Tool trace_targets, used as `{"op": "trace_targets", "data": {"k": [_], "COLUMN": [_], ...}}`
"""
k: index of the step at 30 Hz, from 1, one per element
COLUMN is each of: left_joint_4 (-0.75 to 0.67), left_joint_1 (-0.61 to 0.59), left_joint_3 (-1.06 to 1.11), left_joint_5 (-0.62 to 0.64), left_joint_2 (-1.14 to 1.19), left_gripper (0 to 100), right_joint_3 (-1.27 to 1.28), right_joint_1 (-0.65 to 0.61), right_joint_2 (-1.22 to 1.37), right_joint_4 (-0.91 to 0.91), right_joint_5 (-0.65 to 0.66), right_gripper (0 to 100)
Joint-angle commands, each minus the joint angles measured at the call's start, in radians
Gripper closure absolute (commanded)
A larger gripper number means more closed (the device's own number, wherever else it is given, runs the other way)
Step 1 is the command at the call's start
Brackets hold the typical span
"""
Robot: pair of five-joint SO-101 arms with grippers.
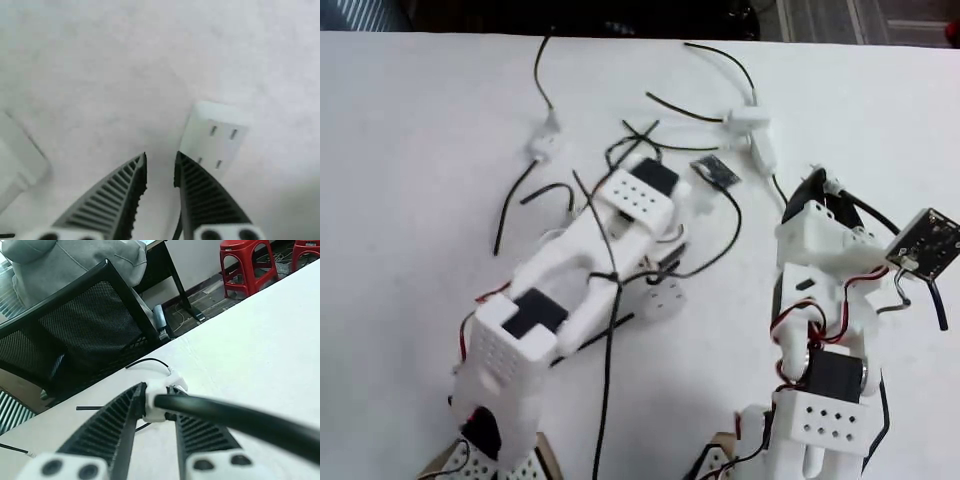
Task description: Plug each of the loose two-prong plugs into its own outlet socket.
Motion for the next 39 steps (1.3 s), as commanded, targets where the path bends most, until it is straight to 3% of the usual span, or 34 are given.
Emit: {"op": "trace_targets", "data": {"k": [1,8,12,20,31,39], "left_joint_4": [0.038,0.149,0.193,0.227,-0.023,-0.221], "left_joint_1": [0.039,0.012,0.007,-0.157,-0.437,-0.622], "left_joint_3": [0.002,0.002,0.002,0.100,0.614,0.965], "left_joint_5": [0.006,0.006,0.008,0.068,-0.021,-0.021], "left_joint_2": [-0.088,-0.263,-0.447,-0.786,-1.320,-1.483], "left_gripper": [91,91,97,98,98,98], "right_joint_3": [-0.006,-0.021,-0.046,-0.110,-0.114,-0.086], "right_joint_1": [-0.004,-0.005,-0.082,-0.206,-0.447,-0.587], "right_joint_2": [-0.010,-0.010,-0.008,-0.008,0.171,0.248], "right_joint_4": [-0.019,-0.015,0.047,0.225,0.381,0.407], "right_joint_5": [0.009,0.120,0.176,0.325,0.399,0.410], "right_gripper": [98.1,98.1,98.1,98.1,98.1,98.1]}}
